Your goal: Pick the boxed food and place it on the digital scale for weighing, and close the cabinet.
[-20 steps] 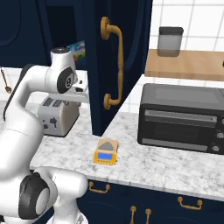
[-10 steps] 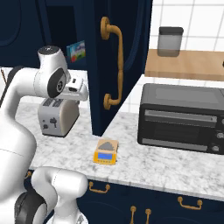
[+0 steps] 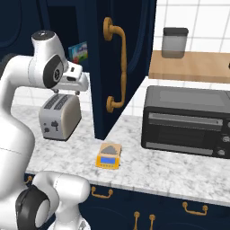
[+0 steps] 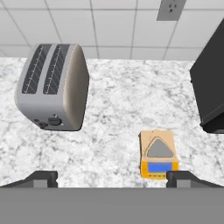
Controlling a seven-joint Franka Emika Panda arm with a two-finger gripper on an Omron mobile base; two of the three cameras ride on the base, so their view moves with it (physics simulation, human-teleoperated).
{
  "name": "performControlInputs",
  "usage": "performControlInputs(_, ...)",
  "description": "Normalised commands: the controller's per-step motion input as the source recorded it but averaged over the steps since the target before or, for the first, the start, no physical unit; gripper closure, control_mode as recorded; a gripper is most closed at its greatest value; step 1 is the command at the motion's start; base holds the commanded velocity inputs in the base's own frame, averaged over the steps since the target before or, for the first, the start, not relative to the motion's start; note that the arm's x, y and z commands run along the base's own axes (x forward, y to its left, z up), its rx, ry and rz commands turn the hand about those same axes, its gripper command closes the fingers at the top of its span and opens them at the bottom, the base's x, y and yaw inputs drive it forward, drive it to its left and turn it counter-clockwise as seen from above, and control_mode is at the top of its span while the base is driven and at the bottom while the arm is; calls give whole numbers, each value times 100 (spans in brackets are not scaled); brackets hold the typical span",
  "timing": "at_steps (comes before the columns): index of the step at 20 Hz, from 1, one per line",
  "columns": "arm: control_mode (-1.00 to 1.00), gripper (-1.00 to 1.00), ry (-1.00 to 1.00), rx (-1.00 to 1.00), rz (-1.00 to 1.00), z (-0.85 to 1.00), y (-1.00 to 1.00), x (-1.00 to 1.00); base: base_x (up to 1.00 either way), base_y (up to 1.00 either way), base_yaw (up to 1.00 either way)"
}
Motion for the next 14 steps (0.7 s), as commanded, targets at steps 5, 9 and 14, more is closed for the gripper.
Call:
performControlInputs(5,-100,-100,-6,-2,0,10,4,0,0,0,0)
performControlInputs(9,-100,-100,-1,-4,0,1,9,4,0,0,0)
performControlInputs(14,-100,-100,-1,-1,0,16,1,8,0,0,0)
